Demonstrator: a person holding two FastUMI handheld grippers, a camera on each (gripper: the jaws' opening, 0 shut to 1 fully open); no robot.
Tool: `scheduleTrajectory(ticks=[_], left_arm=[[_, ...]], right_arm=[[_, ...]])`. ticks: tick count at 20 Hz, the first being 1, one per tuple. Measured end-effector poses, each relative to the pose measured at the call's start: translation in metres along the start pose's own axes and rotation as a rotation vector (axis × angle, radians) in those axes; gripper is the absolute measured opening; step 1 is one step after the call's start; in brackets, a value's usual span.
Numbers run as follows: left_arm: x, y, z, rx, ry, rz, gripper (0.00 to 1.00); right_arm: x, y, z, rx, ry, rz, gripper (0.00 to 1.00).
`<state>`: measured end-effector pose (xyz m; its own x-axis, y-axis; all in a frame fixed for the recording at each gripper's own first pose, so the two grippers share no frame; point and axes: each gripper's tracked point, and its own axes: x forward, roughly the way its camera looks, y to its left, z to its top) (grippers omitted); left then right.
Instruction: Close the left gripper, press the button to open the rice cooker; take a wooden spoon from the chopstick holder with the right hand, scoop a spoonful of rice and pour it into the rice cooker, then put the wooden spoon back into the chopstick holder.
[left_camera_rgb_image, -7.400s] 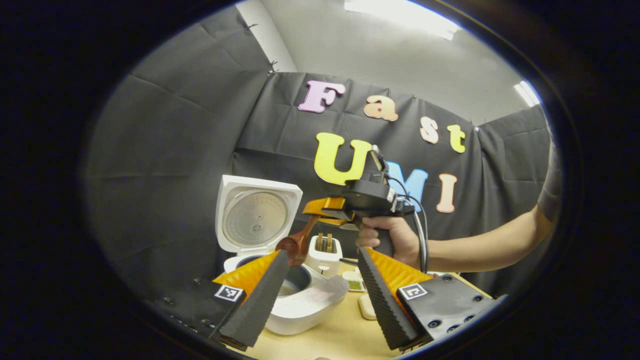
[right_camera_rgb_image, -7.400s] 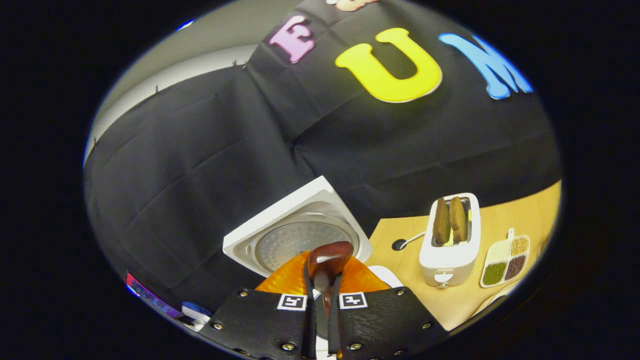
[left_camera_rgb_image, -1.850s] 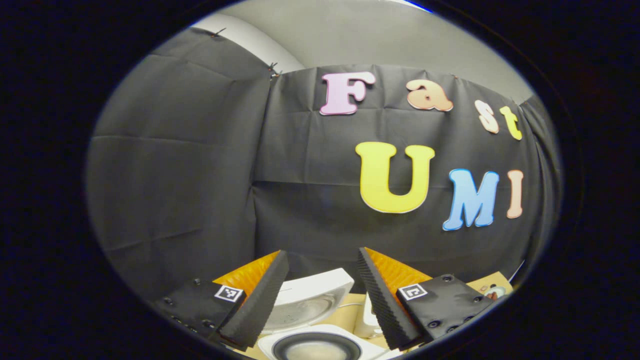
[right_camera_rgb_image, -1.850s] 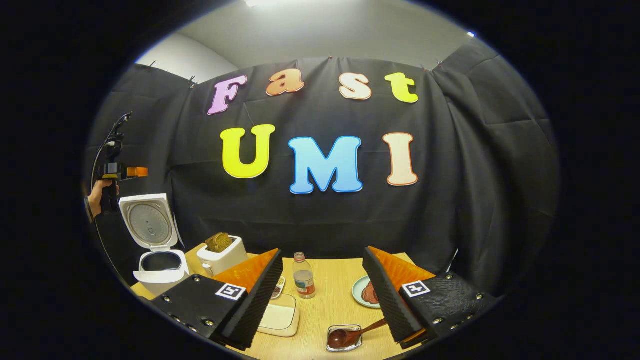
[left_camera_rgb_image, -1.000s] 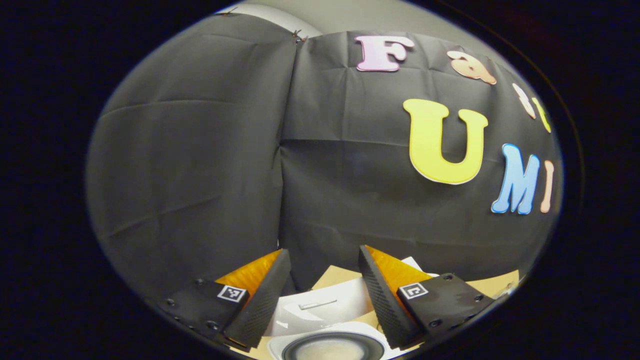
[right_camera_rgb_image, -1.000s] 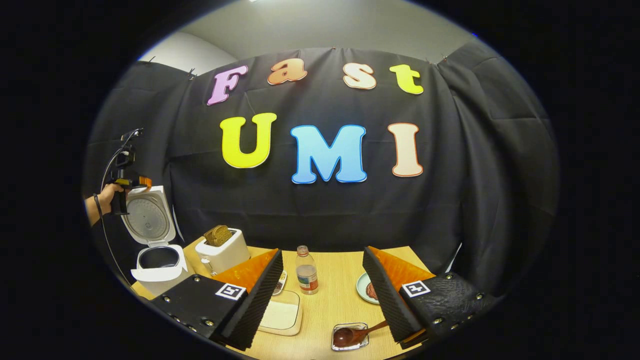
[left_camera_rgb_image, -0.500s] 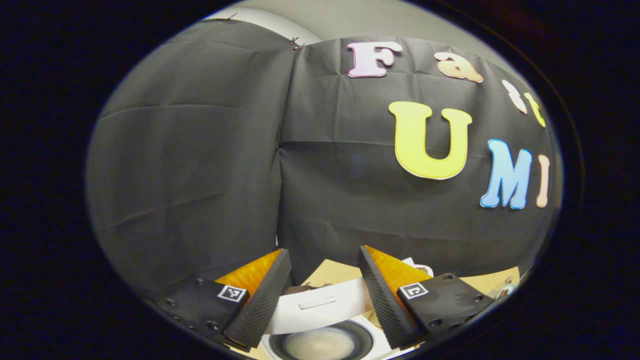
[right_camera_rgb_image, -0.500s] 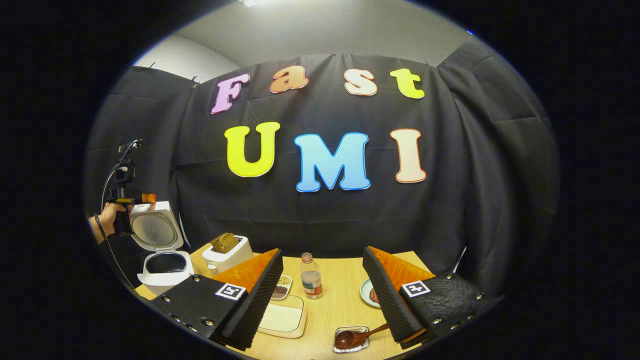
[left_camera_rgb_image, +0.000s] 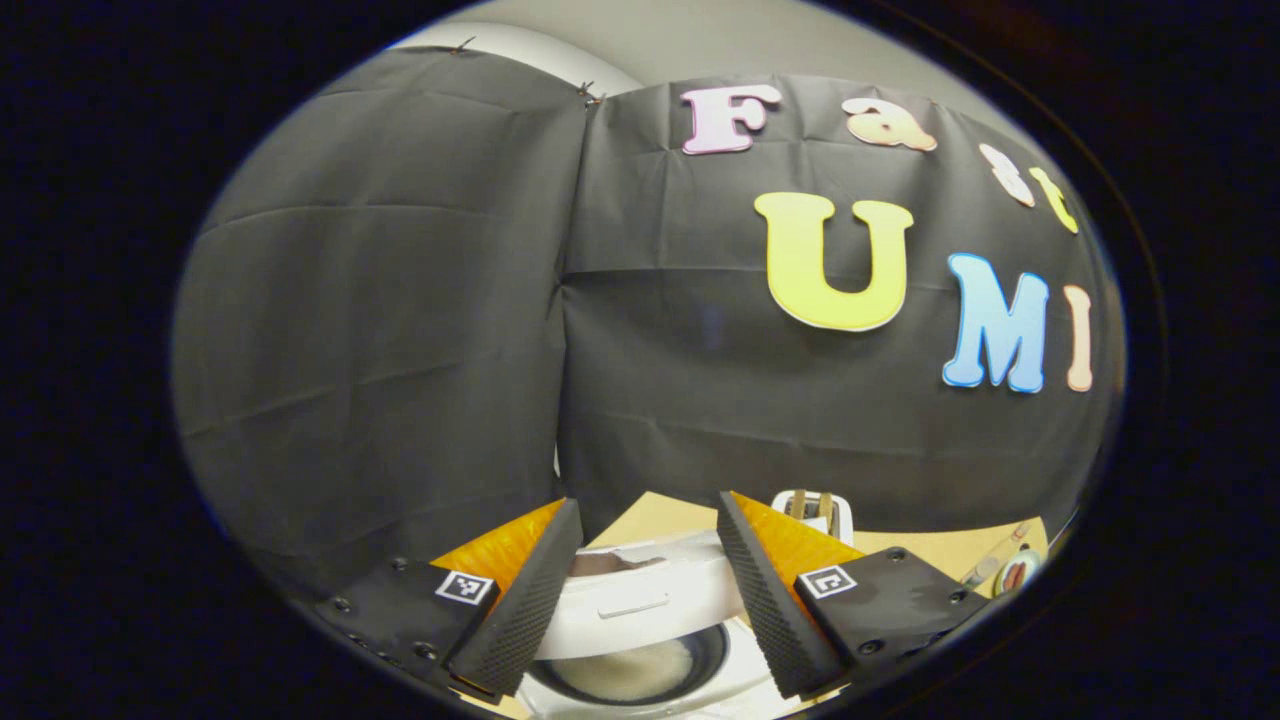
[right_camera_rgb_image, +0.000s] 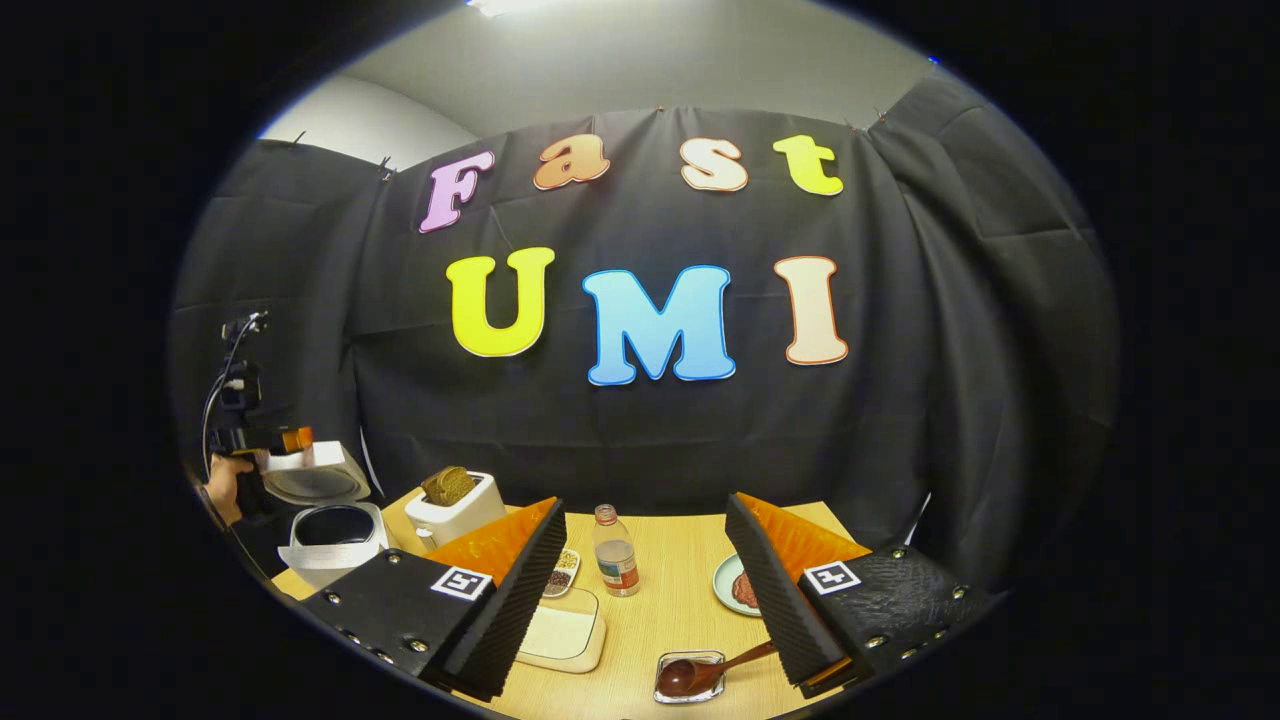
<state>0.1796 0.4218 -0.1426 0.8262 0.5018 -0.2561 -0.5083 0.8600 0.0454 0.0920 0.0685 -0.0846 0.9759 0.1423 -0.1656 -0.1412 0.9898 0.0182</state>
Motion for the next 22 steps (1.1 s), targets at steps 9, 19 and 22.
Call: scheduleTrajectory(ticks=[9, 19, 22], left_arm=[[-0.023, 0.001, -0.049, -0.031, 0.069, -0.004, 0.96], [-0.034, -0.012, -0.103, -0.004, 0.151, -0.03, 0.99], [-0.035, -0.014, -0.118, 0.001, 0.186, -0.038, 0.99]], right_arm=[[0.002, 0.01, -0.003, -0.011, 0.01, 0.037, 0.98], [-0.004, 0.016, -0.003, -0.014, 0.007, 0.042, 0.98], [-0.007, 0.015, -0.003, -0.007, 0.007, 0.037, 0.98]])
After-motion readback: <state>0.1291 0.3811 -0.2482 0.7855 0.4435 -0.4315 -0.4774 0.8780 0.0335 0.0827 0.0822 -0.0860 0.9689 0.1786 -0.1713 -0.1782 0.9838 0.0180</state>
